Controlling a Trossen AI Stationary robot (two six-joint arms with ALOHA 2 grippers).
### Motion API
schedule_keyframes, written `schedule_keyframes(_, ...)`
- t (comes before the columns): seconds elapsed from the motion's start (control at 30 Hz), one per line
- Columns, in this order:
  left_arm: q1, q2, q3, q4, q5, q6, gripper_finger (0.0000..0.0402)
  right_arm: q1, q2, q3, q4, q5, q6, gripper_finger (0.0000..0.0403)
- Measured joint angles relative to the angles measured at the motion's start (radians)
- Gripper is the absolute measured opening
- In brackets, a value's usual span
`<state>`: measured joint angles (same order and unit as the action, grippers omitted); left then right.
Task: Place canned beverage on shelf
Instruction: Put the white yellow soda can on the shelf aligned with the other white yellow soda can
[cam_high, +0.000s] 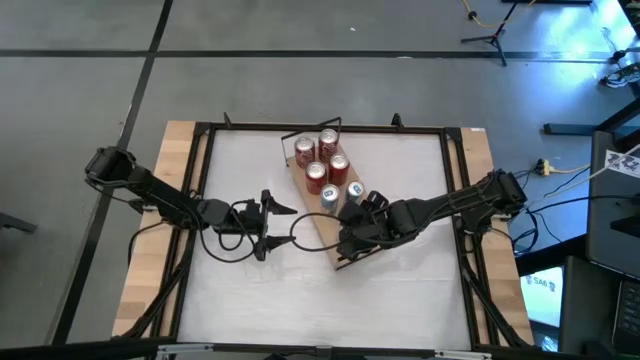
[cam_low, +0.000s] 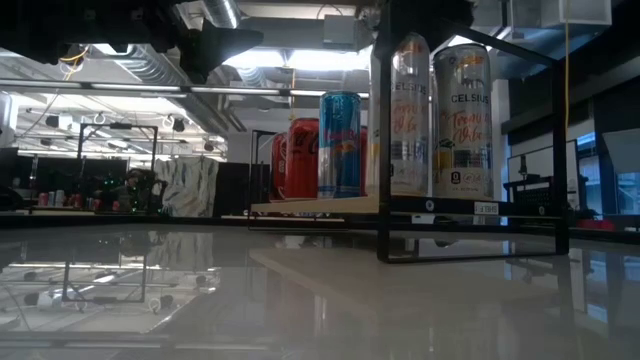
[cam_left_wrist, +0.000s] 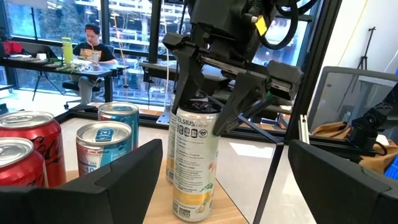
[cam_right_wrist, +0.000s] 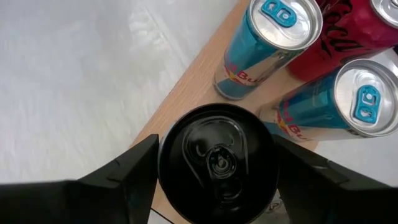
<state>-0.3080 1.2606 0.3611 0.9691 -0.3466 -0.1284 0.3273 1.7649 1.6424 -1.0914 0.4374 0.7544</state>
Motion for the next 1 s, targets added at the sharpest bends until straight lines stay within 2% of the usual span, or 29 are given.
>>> schedule_keyframes(1.0,0.000,0.000,0.000,0.000,0.000,0.000,0.0339,-0.001,0.002,0.000,0.022,-0.027,-0.002,0.0264)
